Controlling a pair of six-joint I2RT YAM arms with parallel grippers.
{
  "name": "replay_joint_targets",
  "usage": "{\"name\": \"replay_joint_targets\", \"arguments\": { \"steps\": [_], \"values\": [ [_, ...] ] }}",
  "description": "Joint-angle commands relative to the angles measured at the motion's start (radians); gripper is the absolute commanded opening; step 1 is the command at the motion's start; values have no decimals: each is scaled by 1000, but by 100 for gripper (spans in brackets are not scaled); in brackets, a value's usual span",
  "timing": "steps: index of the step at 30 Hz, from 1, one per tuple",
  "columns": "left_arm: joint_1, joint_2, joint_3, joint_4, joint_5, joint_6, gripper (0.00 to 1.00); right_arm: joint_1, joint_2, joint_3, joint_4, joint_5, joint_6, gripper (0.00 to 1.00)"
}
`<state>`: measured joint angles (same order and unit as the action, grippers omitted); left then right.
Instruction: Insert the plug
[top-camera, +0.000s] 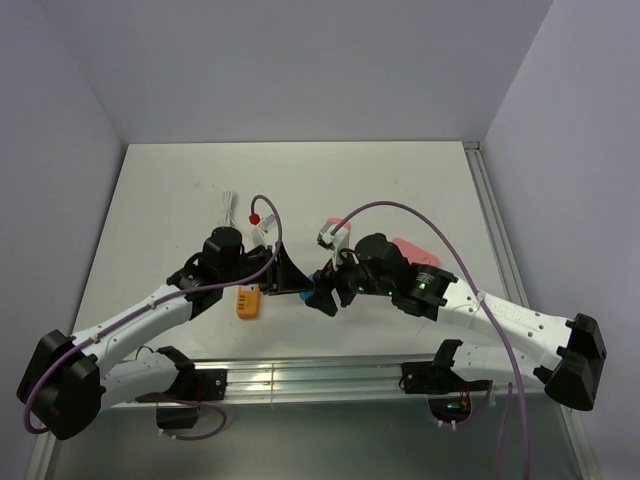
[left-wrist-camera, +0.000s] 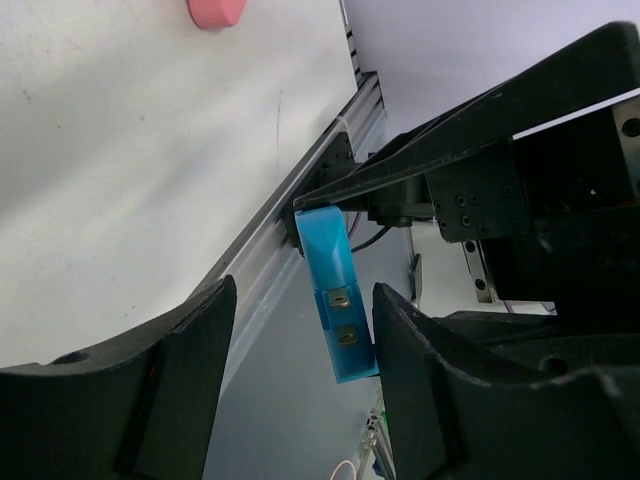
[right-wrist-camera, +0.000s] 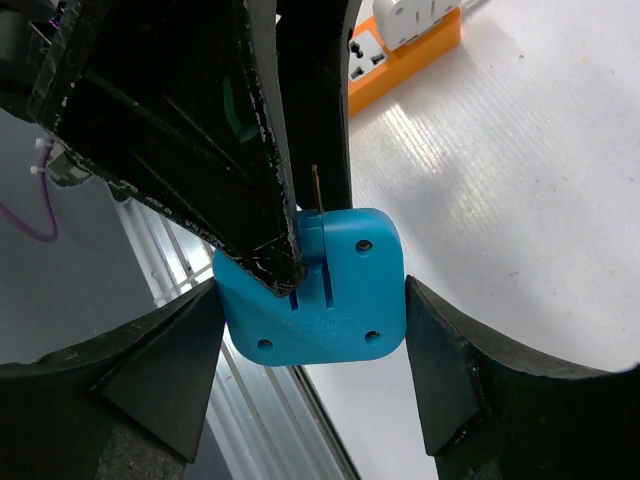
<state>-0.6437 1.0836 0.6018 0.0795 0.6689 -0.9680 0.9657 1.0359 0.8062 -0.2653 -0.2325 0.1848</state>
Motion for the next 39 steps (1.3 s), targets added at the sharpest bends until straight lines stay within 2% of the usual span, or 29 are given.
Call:
{"name": "replay_joint_targets", "arguments": {
  "steps": [1,5,7,8,9,10,11,14,15,16,18,20,25,26,30,31,35,39],
  "values": [
    [-10,-4,-13,60,26,-11,61,13,-7,50,24,33,-13,0],
    [-10,-10,-20,83,38,-21,54,16,-10,47,21,55,-7,2],
    [-11,-10,-25,95,52,-24,42,15,-10,48,20,56,-5,4],
    [-11,-10,-25,109,55,-28,34,16,-10,47,20,58,-1,10],
    [-10,-11,-25,112,52,-29,16,16,-10,47,21,61,4,15],
    [-10,-14,-25,117,44,-32,7,15,-11,47,21,67,8,22],
    [-11,-20,-25,114,38,-35,0,15,-13,45,23,70,16,34],
    [-10,-53,-8,57,-43,-8,0,15,-19,45,11,111,37,51],
    [-10,-63,12,-17,-83,8,1,15,-22,47,8,122,45,62],
    [-8,-89,27,-62,-174,27,0,15,-31,48,-3,133,50,63],
    [-8,-125,68,-192,-288,77,0,15,-43,48,-14,174,76,71],
    [-8,-180,90,-251,-426,112,0,10,-66,53,-34,220,103,78],
    [-5,-269,127,-377,-626,155,0,-45,-114,62,-71,225,145,81],
    [-5,-295,127,-385,-661,166,0,-61,-117,64,-77,229,171,84],
    [-2,-355,119,-386,-664,202,0,-215,-97,68,-112,220,269,87],
    [-2,-369,118,-389,-664,216,0,-290,-77,70,-133,258,295,89],
    [-4,-392,115,-392,-664,252,0,-421,-1,94,-228,399,453,100],
    [-4,-416,101,-383,-664,278,0,-513,73,113,-287,479,570,100]
  ]
}}
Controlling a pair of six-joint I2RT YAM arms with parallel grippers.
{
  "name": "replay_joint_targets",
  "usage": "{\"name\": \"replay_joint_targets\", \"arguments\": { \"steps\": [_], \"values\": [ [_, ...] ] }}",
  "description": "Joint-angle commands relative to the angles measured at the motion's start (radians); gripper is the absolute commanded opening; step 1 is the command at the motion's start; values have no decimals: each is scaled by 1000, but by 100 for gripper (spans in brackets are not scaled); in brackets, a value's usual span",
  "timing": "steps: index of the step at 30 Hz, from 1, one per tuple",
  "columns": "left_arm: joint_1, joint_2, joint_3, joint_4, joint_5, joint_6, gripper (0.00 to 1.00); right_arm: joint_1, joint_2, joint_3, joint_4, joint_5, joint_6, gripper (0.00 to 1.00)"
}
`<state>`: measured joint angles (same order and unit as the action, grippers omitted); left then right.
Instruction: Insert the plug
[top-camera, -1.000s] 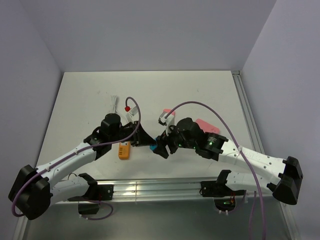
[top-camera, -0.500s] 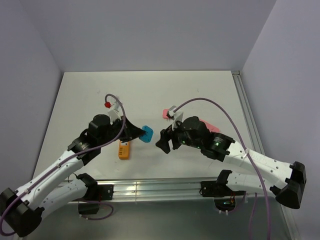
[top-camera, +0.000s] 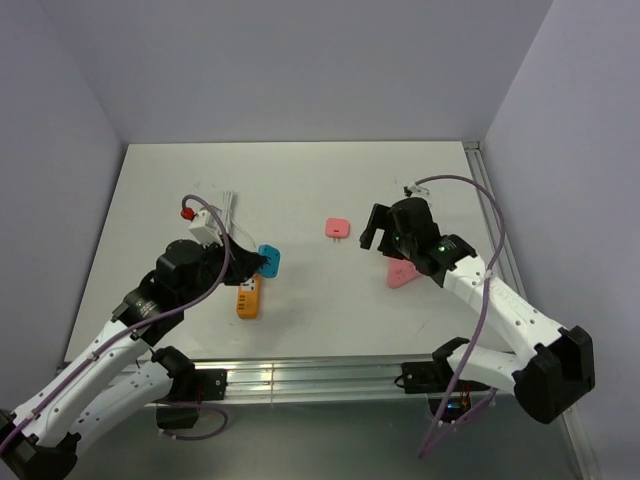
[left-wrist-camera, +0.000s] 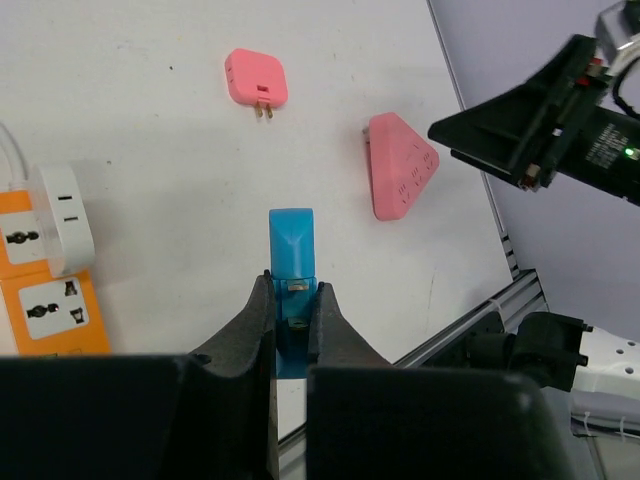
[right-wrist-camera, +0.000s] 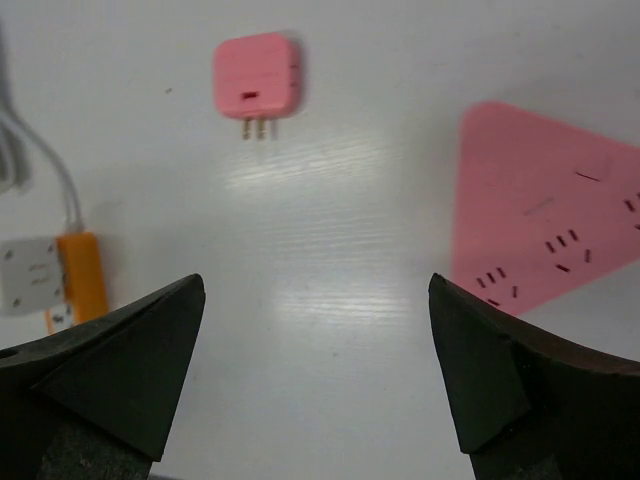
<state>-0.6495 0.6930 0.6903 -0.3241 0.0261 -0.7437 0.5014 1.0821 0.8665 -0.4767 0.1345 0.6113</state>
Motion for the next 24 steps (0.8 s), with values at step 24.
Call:
{"name": "replay_joint_targets", "arguments": {
  "steps": [24],
  "values": [
    [4,-52,3,49,90,61,0,-261,679,405,-19,117,-18,93]
  ]
}}
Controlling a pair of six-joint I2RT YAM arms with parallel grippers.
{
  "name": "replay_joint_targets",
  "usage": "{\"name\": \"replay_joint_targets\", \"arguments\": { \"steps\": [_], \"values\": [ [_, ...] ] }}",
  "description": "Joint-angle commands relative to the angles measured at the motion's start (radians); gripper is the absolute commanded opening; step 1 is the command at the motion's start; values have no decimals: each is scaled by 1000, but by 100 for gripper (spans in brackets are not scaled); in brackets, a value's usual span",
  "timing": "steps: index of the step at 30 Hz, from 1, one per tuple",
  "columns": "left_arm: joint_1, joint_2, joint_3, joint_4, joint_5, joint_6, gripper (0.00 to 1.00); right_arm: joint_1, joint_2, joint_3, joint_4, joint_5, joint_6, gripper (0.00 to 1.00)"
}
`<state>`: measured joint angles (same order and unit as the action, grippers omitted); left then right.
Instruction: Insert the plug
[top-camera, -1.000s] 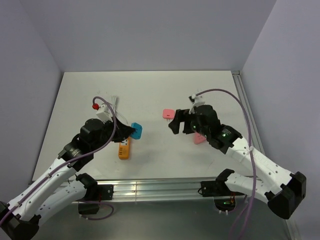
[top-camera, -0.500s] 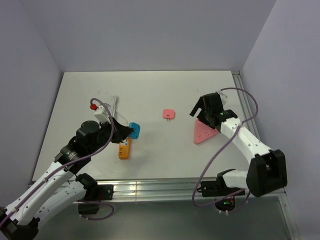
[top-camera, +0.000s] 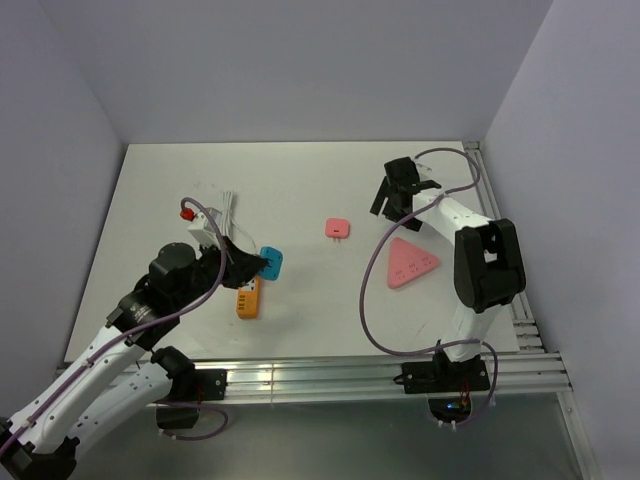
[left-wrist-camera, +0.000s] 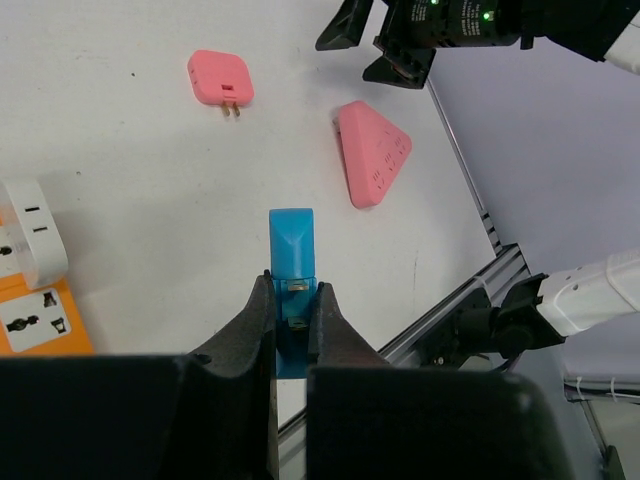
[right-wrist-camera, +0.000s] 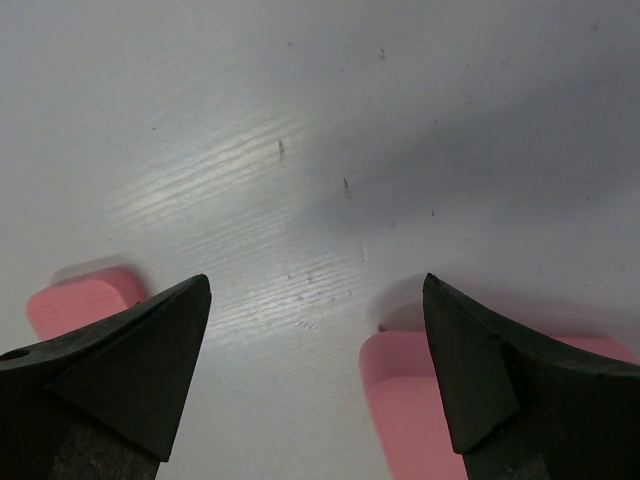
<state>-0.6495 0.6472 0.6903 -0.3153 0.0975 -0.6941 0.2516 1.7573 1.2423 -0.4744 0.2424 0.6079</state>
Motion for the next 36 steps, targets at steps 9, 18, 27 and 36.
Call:
{"name": "replay_joint_targets", "arguments": {
  "steps": [9,18,27,36],
  "values": [
    [2,28,-1,70,34,2,0,9,-50,-130,55,-95,-20,89],
    [4,37,-11,79,36,-16,0,150,-130,-236,95,-138,-34,86],
    [4,58,-20,113,71,-36,0,265,-245,-305,108,-206,-62,84],
    [2,75,-97,367,267,-125,0,272,-551,-285,85,-268,-91,84]
  ]
}}
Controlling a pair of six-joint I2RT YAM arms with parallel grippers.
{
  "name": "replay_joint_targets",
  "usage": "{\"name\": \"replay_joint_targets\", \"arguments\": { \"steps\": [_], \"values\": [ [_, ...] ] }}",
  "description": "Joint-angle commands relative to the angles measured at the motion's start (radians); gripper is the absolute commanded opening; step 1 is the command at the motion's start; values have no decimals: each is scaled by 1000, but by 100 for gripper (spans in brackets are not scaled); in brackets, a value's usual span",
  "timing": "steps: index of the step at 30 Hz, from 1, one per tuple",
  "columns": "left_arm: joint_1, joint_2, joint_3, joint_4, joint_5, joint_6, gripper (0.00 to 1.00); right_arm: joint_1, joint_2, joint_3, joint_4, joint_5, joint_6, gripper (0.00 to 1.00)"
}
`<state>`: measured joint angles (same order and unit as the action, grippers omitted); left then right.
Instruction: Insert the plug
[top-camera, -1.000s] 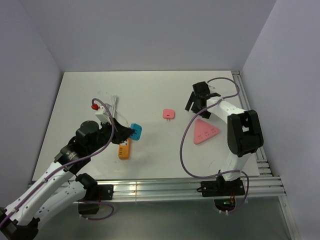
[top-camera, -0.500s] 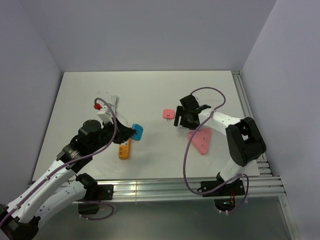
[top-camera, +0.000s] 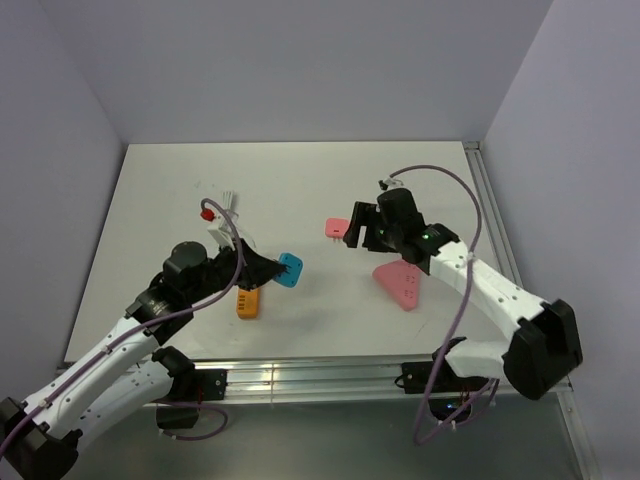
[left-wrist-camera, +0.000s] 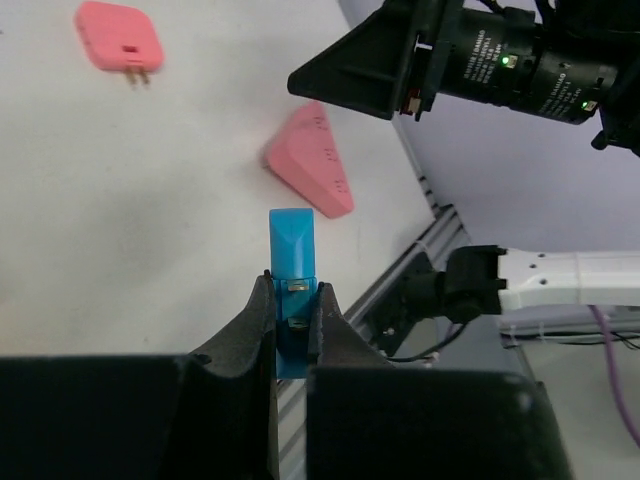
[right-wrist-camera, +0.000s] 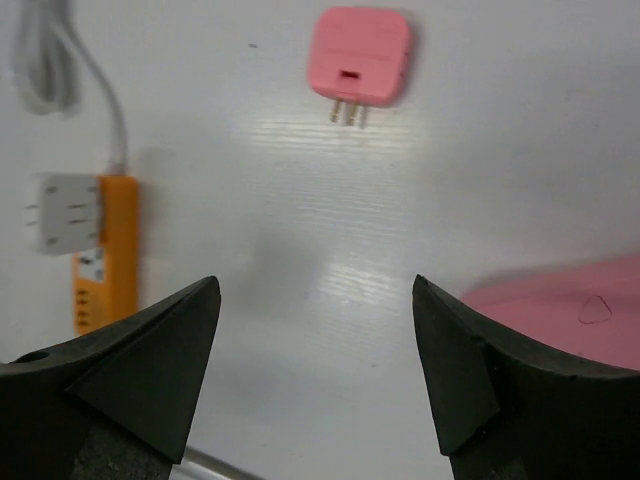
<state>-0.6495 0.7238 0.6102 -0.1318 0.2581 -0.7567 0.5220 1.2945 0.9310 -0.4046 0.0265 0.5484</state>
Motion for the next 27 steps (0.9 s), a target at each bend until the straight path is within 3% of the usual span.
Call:
{"name": "replay_joint_targets", "arguments": {
  "steps": [1,8,11,15,27],
  "values": [
    [4,-1,-36,213,118,-81,0,1,-112,16,26,-129,-33,84],
    [1,6,-138,515,126,-272,0,3,-352,-206,261,-489,37,80],
    [-2,-14,-178,612,49,-343,0,7,-443,-331,485,-594,132,75],
    [-7,3,-190,667,0,-403,0,21,-506,-422,741,-643,258,68],
    [-22,17,-230,790,-48,-481,0,110,-436,-406,969,-625,370,68]
  ]
}}
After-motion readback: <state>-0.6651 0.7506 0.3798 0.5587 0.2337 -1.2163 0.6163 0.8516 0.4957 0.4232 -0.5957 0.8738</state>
